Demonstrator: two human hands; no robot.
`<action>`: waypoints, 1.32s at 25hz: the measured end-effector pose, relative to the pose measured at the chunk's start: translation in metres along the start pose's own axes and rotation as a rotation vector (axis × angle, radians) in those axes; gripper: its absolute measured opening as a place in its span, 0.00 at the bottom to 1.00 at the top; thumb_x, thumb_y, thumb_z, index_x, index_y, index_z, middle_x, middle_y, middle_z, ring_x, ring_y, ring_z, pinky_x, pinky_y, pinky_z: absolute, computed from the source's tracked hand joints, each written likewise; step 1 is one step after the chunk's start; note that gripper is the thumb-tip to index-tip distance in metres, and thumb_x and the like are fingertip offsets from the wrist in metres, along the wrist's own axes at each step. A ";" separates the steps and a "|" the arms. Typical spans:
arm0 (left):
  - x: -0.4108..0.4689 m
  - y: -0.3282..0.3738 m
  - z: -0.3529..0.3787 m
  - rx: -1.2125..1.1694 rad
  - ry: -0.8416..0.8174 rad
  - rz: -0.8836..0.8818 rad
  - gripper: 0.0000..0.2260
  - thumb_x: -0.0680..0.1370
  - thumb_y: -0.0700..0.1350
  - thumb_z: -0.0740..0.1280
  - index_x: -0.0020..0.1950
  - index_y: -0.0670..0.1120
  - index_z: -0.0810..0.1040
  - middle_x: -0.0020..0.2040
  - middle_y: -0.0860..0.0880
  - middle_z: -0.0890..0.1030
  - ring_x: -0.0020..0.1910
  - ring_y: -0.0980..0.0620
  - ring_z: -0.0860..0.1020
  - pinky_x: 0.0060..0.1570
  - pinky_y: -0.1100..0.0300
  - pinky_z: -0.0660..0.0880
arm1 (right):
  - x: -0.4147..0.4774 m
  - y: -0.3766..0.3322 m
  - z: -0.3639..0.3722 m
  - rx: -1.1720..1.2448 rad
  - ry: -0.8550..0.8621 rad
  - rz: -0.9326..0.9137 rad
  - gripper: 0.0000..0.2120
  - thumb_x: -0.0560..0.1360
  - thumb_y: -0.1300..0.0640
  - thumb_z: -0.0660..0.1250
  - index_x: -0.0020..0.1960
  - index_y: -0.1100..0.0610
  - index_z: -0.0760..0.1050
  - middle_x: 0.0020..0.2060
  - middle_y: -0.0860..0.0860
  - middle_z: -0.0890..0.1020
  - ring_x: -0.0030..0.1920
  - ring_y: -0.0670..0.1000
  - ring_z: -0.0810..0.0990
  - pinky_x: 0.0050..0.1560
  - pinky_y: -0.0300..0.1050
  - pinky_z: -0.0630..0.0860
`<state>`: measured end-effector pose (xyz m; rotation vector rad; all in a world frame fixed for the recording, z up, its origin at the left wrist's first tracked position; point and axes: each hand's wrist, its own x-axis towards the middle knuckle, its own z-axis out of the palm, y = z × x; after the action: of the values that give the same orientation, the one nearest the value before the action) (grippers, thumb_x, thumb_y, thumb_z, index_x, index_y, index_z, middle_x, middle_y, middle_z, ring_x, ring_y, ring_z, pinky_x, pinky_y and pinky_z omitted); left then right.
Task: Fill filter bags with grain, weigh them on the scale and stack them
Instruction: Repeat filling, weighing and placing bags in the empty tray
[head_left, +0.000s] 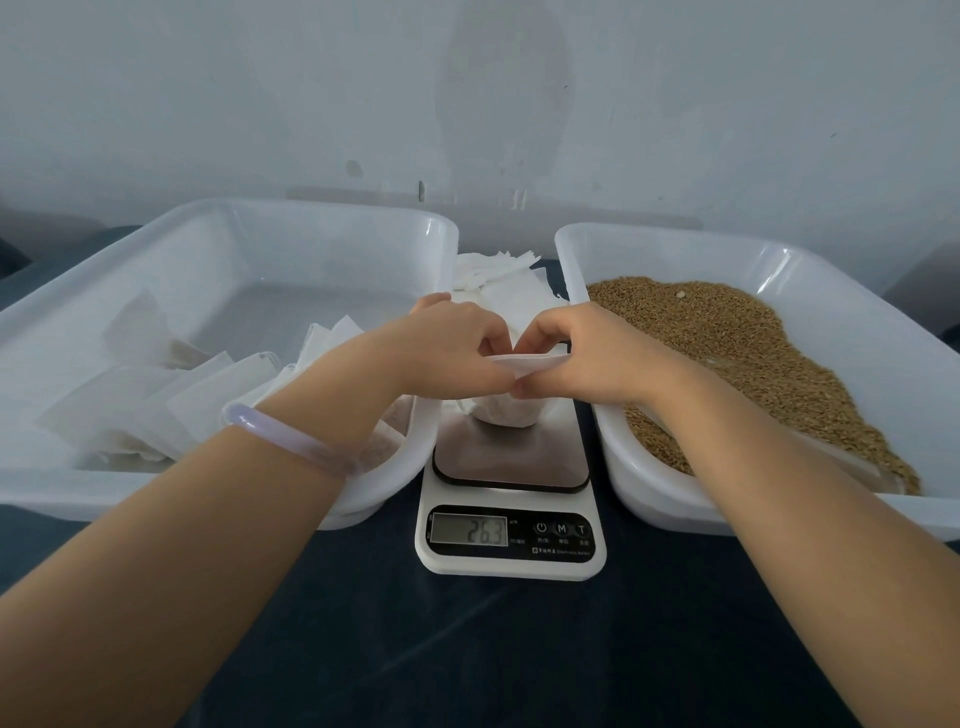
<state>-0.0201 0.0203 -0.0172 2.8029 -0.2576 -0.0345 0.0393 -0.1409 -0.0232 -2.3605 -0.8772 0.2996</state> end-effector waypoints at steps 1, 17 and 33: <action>0.000 0.001 0.000 -0.002 0.001 -0.002 0.22 0.65 0.58 0.54 0.51 0.50 0.78 0.50 0.54 0.81 0.56 0.54 0.75 0.66 0.62 0.50 | 0.000 0.000 0.000 -0.005 0.000 -0.002 0.11 0.62 0.47 0.75 0.43 0.45 0.78 0.44 0.42 0.81 0.53 0.47 0.76 0.49 0.42 0.68; -0.006 0.008 -0.014 -0.677 0.397 0.092 0.09 0.76 0.38 0.67 0.39 0.50 0.81 0.37 0.46 0.82 0.37 0.56 0.76 0.41 0.63 0.72 | -0.007 -0.008 -0.010 0.592 0.129 -0.167 0.18 0.62 0.55 0.79 0.51 0.56 0.81 0.46 0.56 0.84 0.50 0.57 0.83 0.55 0.55 0.78; 0.002 0.009 -0.006 -0.666 0.475 0.128 0.08 0.75 0.42 0.70 0.44 0.55 0.76 0.38 0.57 0.78 0.34 0.56 0.74 0.39 0.65 0.73 | -0.047 0.081 -0.100 0.340 0.160 0.540 0.13 0.70 0.62 0.74 0.52 0.65 0.75 0.29 0.57 0.82 0.27 0.51 0.80 0.22 0.37 0.70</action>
<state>-0.0200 0.0129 -0.0089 2.0517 -0.2486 0.4783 0.0856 -0.2661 0.0081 -2.2177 -0.0866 0.4279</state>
